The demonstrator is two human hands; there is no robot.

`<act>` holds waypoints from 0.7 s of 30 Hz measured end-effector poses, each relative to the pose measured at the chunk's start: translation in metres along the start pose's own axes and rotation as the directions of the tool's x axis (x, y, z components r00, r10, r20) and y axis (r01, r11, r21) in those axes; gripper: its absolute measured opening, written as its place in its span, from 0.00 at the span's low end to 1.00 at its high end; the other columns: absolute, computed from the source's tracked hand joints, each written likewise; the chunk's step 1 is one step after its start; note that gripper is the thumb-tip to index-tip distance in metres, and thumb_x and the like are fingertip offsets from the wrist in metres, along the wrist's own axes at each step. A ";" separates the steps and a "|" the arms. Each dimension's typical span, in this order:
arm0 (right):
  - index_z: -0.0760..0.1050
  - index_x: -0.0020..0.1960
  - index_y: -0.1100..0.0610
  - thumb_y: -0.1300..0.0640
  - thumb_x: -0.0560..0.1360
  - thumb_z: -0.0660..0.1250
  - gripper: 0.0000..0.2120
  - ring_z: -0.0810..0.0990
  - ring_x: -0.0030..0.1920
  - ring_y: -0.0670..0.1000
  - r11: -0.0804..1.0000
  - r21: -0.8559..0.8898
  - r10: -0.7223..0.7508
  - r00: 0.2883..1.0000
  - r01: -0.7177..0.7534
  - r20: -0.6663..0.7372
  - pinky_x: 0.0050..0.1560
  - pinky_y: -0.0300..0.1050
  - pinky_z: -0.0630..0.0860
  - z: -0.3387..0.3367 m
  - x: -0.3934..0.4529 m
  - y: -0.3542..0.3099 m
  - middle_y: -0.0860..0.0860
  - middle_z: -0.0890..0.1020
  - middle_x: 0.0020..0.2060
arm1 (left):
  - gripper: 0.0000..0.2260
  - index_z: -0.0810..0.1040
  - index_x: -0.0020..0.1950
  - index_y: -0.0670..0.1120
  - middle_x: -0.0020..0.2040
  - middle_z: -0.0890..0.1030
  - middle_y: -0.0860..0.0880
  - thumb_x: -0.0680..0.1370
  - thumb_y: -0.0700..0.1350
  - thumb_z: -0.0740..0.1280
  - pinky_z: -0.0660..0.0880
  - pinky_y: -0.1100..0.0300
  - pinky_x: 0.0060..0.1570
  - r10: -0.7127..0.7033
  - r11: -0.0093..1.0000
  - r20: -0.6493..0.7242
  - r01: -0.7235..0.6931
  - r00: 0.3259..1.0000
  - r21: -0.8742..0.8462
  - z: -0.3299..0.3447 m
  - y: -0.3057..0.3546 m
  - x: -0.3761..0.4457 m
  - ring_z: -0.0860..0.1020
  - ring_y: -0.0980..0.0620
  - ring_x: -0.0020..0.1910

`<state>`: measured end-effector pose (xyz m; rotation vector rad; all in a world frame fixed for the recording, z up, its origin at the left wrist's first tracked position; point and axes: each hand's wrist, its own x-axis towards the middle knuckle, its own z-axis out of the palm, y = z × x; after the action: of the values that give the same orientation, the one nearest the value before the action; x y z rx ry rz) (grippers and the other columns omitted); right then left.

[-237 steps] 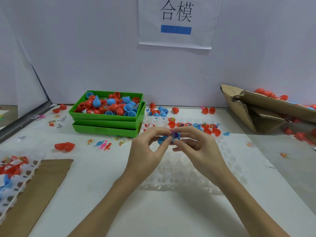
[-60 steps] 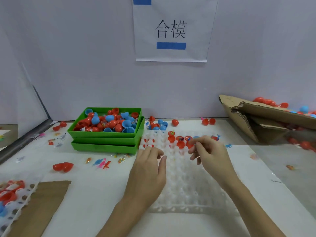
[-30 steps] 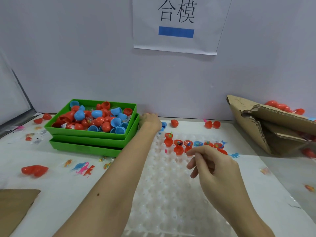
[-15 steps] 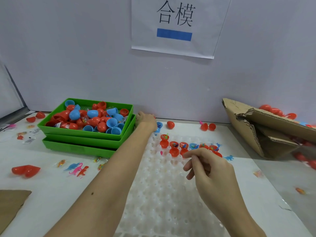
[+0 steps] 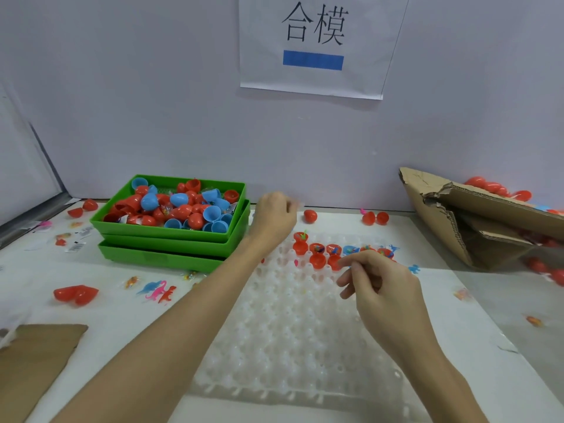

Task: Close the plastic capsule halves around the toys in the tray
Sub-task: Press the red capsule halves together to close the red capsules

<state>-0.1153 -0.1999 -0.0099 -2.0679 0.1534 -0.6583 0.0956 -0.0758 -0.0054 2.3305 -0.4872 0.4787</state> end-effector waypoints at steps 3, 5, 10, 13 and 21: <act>0.81 0.56 0.51 0.66 0.81 0.64 0.12 0.85 0.41 0.44 0.997 0.053 0.051 0.999 -0.050 -0.008 0.40 0.41 0.82 0.001 0.001 0.000 0.46 0.86 0.42 | 0.03 0.89 0.45 0.46 0.36 0.85 0.55 0.78 0.44 0.76 0.77 0.65 0.41 -0.102 0.867 0.050 0.114 0.993 -0.485 -0.019 0.013 -0.049 0.83 0.59 0.39; 0.78 0.65 0.52 0.63 0.81 0.67 0.14 0.86 0.47 0.45 0.991 0.109 0.075 0.997 -0.078 0.031 0.43 0.42 0.84 0.004 0.001 -0.001 0.48 0.85 0.50 | 0.02 0.88 0.46 0.48 0.38 0.87 0.54 0.77 0.42 0.77 0.78 0.67 0.45 -0.061 0.746 0.191 0.172 0.980 -0.643 -0.029 0.017 -0.078 0.84 0.59 0.41; 0.83 0.58 0.57 0.58 0.79 0.72 0.09 0.87 0.43 0.48 0.962 0.250 0.099 0.993 -0.112 0.063 0.41 0.41 0.83 0.011 -0.002 -0.002 0.49 0.87 0.43 | 0.01 0.87 0.48 0.44 0.45 0.87 0.48 0.78 0.41 0.76 0.80 0.62 0.52 0.109 0.717 0.278 0.118 0.954 -0.687 -0.048 0.020 -0.117 0.85 0.53 0.48; 0.85 0.49 0.56 0.60 0.79 0.72 0.03 0.86 0.38 0.49 0.970 0.227 0.080 0.997 -0.082 0.016 0.36 0.39 0.81 0.011 -0.004 0.000 0.49 0.87 0.36 | 0.01 0.87 0.48 0.47 0.45 0.87 0.50 0.78 0.44 0.76 0.81 0.61 0.52 0.152 0.754 0.313 0.094 0.938 -0.650 -0.055 0.018 -0.121 0.85 0.53 0.48; 0.83 0.46 0.53 0.57 0.81 0.68 0.07 0.85 0.37 0.46 0.974 0.153 0.179 0.981 -0.166 -0.080 0.34 0.37 0.78 0.007 0.001 0.005 0.48 0.85 0.36 | 0.10 0.83 0.60 0.48 0.54 0.78 0.49 0.82 0.50 0.71 0.75 0.58 0.54 0.065 0.998 0.165 -0.064 0.984 -0.013 -0.034 0.002 -0.080 0.76 0.53 0.50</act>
<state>-0.1104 -0.1979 -0.0170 -1.8609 0.3259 -0.6397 0.0193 -0.0369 -0.0178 2.3637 -0.6438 0.3133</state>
